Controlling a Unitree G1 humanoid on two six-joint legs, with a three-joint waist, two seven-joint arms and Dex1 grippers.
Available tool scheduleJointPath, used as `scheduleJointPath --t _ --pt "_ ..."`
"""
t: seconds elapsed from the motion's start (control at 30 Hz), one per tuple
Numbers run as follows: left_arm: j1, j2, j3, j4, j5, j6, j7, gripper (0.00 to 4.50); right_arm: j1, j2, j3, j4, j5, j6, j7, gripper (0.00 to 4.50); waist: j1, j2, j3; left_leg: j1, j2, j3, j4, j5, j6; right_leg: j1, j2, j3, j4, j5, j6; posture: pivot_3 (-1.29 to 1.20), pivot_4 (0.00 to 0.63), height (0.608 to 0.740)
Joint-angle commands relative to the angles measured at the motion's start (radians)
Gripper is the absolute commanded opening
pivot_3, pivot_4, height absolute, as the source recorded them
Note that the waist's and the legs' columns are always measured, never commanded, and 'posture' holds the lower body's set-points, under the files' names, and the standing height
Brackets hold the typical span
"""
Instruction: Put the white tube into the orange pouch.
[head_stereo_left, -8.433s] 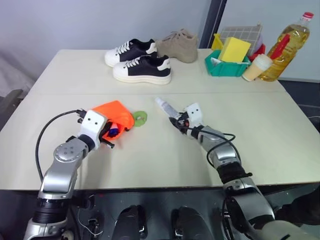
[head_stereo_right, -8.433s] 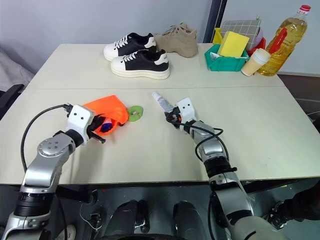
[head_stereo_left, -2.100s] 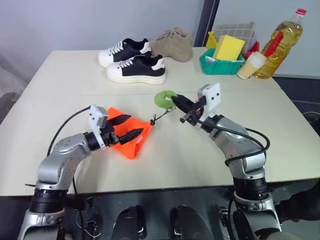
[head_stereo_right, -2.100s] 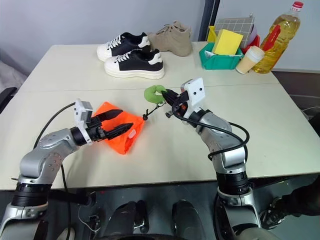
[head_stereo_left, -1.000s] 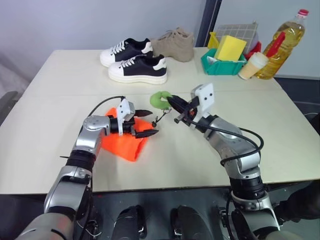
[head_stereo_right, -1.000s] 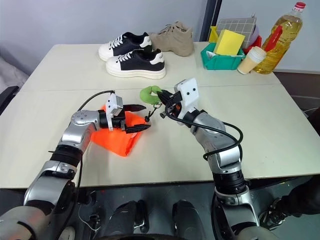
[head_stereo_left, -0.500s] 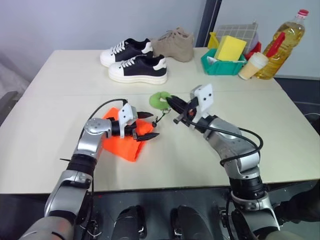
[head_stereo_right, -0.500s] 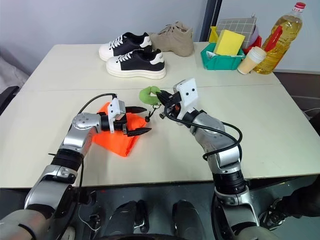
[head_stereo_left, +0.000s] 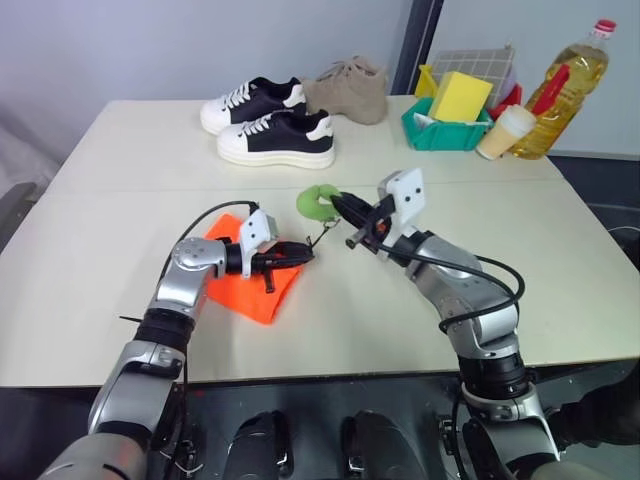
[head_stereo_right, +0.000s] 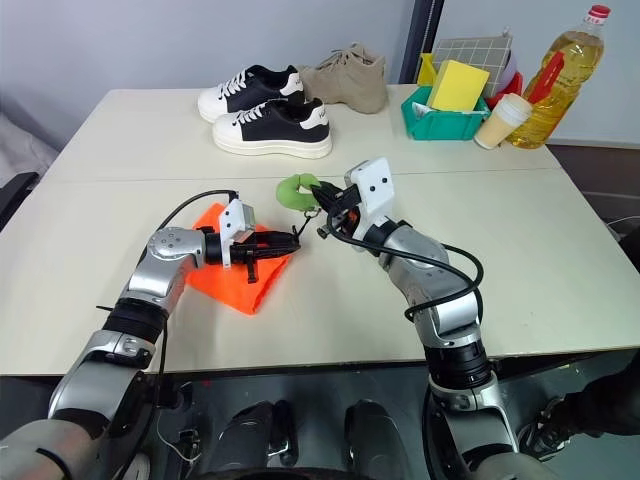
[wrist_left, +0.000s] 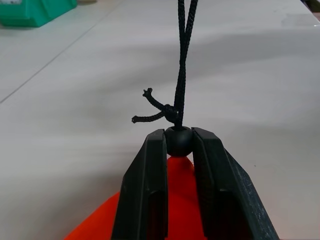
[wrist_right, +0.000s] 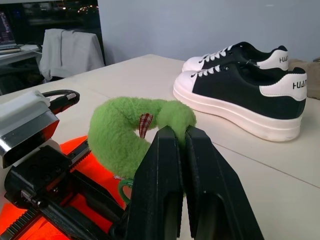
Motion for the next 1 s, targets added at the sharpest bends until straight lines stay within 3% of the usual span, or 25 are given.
scheduleJointPath --t 0.03,0.3,0.7,0.9,0.93,1.0 --pt "-0.017 0.014 0.011 -0.011 0.000 -0.006 0.001 0.20 -0.008 0.002 -0.007 -0.052 0.004 -0.021 -0.007 0.00 0.000 0.000 0.000 0.000 0.000 0.000 0.000 0.000 0.000 0.000 0.000 0.000 0.000 0.000 0.000 0.00 0.150 0.740" --pt "0.062 0.105 0.004 -0.096 -0.017 0.078 -0.067 0.20 -0.041 -0.019 -0.072 0.021 -0.045 -0.064 -0.082 0.00 -0.002 0.000 0.000 0.000 0.001 0.000 0.003 -0.001 0.001 0.000 0.000 0.000 0.002 0.000 0.000 0.00 0.150 0.740" --pt "0.331 0.309 0.001 -0.428 -0.066 0.270 -0.112 0.20 -0.071 -0.068 -0.120 0.185 -0.163 -0.083 -0.212 0.00 -0.003 0.001 0.000 0.000 0.002 0.000 0.004 -0.001 0.001 0.000 -0.002 0.001 0.004 0.000 0.000 0.00 0.150 0.740" --pt "0.363 0.301 0.027 -0.490 -0.116 0.318 -0.067 0.20 -0.063 -0.059 -0.085 0.189 -0.148 -0.071 -0.164 0.00 -0.001 0.001 0.000 0.000 0.001 0.000 0.004 -0.002 0.002 0.000 -0.003 0.001 0.004 0.000 -0.001 0.00 0.150 0.740" --pt "0.363 0.295 0.033 -0.497 -0.130 0.329 -0.061 0.70 -0.062 -0.060 -0.081 0.187 -0.145 -0.068 -0.154 0.00 -0.002 0.001 0.000 0.000 0.001 0.000 0.004 -0.002 0.003 0.000 -0.003 0.001 0.004 0.000 -0.001 0.00 0.150 0.740" --pt "0.365 0.283 0.056 -0.525 -0.171 0.367 -0.048 1.60 -0.058 -0.058 -0.074 0.175 -0.111 -0.042 -0.108 0.70 -0.002 0.001 0.000 0.000 0.001 0.000 0.004 -0.002 0.003 0.000 -0.003 0.001 0.004 0.000 -0.001 0.00 0.150 0.740"
